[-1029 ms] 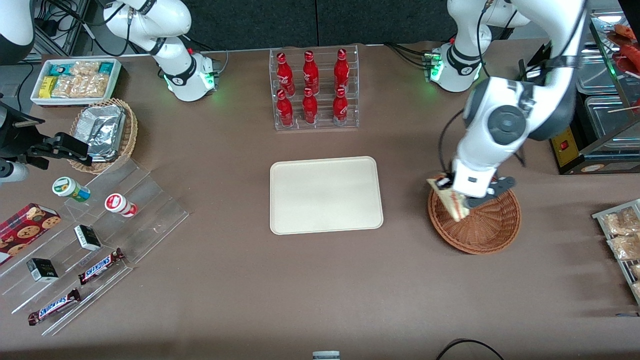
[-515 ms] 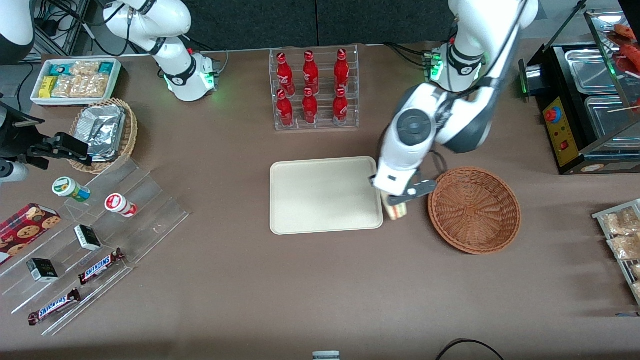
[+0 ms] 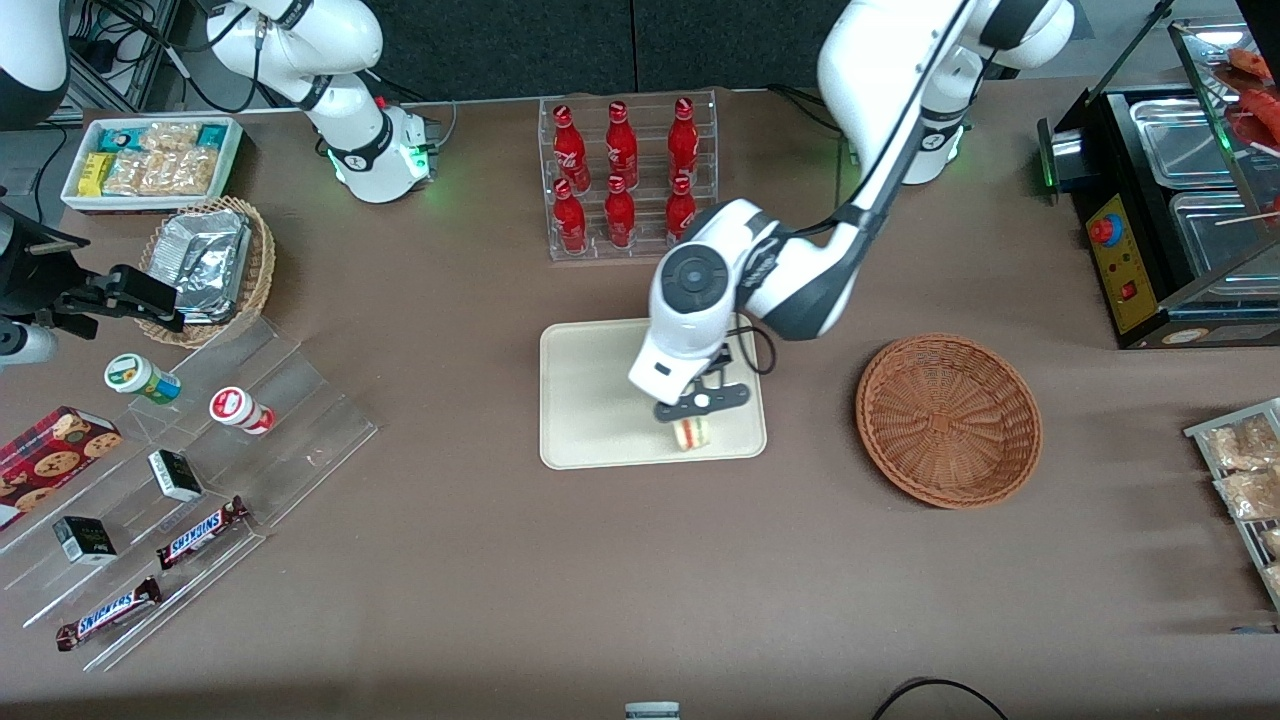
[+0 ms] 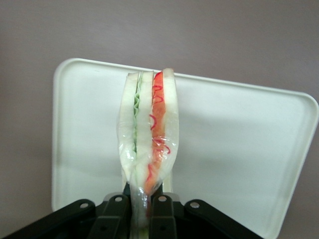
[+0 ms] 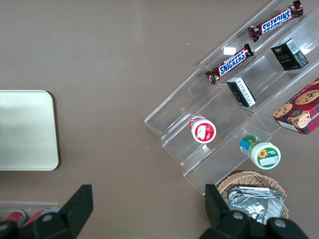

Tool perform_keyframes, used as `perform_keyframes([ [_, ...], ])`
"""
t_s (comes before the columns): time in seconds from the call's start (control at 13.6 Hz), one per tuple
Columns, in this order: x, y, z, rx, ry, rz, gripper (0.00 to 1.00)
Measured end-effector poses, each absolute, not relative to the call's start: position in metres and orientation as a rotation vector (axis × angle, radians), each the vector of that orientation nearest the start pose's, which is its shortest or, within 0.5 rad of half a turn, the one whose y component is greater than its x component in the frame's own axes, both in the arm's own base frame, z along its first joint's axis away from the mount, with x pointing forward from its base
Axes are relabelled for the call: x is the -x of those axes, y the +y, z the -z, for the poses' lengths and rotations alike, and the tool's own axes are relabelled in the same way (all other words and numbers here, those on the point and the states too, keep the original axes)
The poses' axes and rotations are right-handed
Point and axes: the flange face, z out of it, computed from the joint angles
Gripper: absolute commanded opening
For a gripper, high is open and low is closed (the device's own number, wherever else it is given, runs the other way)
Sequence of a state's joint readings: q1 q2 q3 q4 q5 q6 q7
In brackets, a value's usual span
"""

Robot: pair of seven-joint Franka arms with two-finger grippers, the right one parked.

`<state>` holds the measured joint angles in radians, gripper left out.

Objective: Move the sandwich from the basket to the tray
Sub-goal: 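Lift the sandwich and carry it with the left gripper over the cream tray, then lower the sandwich onto the tray center and open the left gripper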

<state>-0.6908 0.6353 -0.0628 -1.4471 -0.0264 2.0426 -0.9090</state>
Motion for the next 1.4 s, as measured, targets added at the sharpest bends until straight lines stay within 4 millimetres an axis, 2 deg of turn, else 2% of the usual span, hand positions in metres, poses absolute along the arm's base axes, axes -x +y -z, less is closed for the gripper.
perform_keyframes([
  [0.15, -0.516, -0.502, -0.3, 3.146, -0.173, -0.12, 0.0],
  [0.51, -0.495, -0.529, -0.27, 3.144, 0.007, -0.135, 0.0],
  [0.74, -0.488, -0.535, -0.258, 3.144, 0.034, -0.133, 0.0],
  [1.03, -0.487, -0.533, -0.248, 3.141, 0.032, -0.134, 0.0],
  [1.1, -0.487, -0.533, -0.248, 3.14, 0.029, -0.134, 0.2],
  [1.18, -0.487, -0.532, -0.247, 3.139, 0.025, -0.135, 0.55],
  [1.25, -0.488, -0.532, -0.247, 3.138, 0.021, -0.135, 0.98],
  [1.4, -0.488, -0.531, -0.245, 3.136, 0.019, -0.137, 1.0],
])
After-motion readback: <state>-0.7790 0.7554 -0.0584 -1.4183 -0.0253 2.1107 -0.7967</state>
